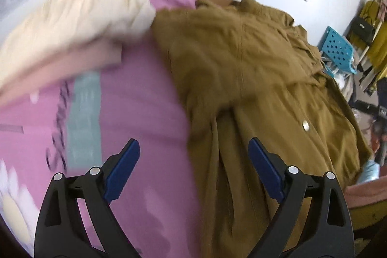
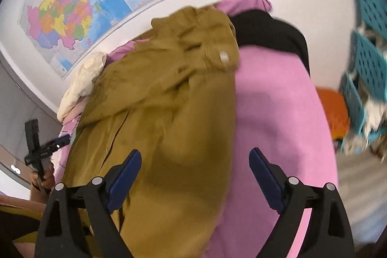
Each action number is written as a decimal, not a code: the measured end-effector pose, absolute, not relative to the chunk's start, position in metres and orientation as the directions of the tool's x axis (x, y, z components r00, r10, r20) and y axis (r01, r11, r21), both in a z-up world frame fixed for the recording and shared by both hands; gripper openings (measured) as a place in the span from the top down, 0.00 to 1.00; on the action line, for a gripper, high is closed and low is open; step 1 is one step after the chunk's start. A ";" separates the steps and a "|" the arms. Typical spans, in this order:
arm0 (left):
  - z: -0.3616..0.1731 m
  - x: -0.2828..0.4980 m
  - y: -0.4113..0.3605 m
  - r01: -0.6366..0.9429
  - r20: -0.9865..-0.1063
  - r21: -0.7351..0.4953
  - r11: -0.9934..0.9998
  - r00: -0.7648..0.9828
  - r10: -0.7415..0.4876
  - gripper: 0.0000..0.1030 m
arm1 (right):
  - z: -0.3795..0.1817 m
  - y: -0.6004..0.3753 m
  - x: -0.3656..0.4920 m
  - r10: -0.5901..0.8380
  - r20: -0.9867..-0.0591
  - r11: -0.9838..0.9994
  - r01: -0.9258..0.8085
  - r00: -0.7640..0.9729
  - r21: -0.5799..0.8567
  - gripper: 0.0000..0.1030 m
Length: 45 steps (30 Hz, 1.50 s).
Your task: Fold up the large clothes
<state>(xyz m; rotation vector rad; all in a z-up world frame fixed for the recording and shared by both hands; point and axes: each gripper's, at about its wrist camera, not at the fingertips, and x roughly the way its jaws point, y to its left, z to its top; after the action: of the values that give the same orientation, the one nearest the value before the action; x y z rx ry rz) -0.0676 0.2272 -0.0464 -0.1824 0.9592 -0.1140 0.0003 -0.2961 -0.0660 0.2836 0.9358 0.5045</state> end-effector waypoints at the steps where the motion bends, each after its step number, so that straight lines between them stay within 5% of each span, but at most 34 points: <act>1: -0.050 -0.078 0.226 0.018 -0.807 -0.230 0.973 0.555 -0.201 0.13 | -0.068 -0.301 -0.007 0.536 -0.689 0.844 -0.284 0.488 0.455 0.10; 12: -0.073 -0.131 0.190 0.110 -0.826 -0.308 0.945 0.463 -0.323 0.05 | -0.095 -0.252 -0.071 0.444 -0.779 0.881 -0.375 0.443 0.289 0.06; 15: -0.073 -0.138 0.187 0.119 -0.815 -0.331 0.936 0.464 -0.347 0.05 | -0.103 -0.264 -0.077 0.469 -0.743 0.877 -0.347 0.477 0.331 0.09; 17: -0.073 -0.142 0.184 0.132 -0.808 -0.352 0.927 0.457 -0.372 0.05 | -0.105 -0.279 -0.077 0.528 -0.700 0.849 -0.330 0.481 0.414 0.36; 18: -0.073 -0.143 0.184 0.134 -0.805 -0.360 0.923 0.456 -0.380 0.06 | -0.105 -0.285 -0.076 0.548 -0.683 0.837 -0.319 0.483 0.446 0.66; 19: -0.073 -0.145 0.183 0.138 -0.800 -0.369 0.919 0.456 -0.390 0.07 | -0.107 -0.293 -0.074 0.569 -0.663 0.821 -0.298 0.487 0.487 0.77; 20: -0.072 -0.147 0.181 0.143 -0.793 -0.374 0.916 0.462 -0.396 0.21 | -0.109 -0.304 -0.073 0.596 -0.633 0.798 -0.272 0.494 0.538 0.78; 21: -0.071 -0.148 0.180 0.122 -0.800 -0.344 0.931 0.482 -0.358 0.53 | -0.109 -0.310 -0.073 0.612 -0.612 0.781 -0.261 0.502 0.567 0.87; 24: -0.067 -0.150 0.193 0.058 -0.798 -0.360 0.931 0.499 -0.339 0.87 | -0.101 -0.328 -0.080 0.715 -0.470 0.657 -0.270 0.517 0.704 0.88; 31: -0.014 -0.181 0.220 0.044 -0.685 -0.387 0.921 0.655 -0.319 0.88 | -0.035 -0.311 -0.126 0.865 -0.207 0.448 -0.518 0.458 0.728 0.90; 39: -0.053 -0.176 0.229 0.010 -0.748 -0.423 0.906 0.560 -0.356 0.78 | -0.101 -0.318 -0.111 0.807 -0.410 0.553 -0.299 0.426 0.778 0.83; 41: -0.063 -0.176 0.227 0.017 -0.757 -0.421 0.907 0.544 -0.362 0.73 | -0.118 -0.317 -0.111 0.810 -0.431 0.551 -0.263 0.398 0.792 0.72; 43: -0.067 -0.175 0.225 0.027 -0.763 -0.420 0.907 0.531 -0.369 0.63 | -0.125 -0.315 -0.112 0.807 -0.442 0.555 -0.245 0.391 0.795 0.43; 45: -0.072 -0.173 0.219 0.047 -0.777 -0.418 0.907 0.499 -0.384 0.44 | -0.125 -0.310 -0.115 0.801 -0.463 0.572 -0.261 0.379 0.777 0.40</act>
<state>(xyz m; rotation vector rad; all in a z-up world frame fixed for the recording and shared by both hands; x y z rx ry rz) -0.1731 0.2191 -0.0718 -0.3670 1.0205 -0.2676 -0.1148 -0.3102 -0.1250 0.6686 0.9501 0.7472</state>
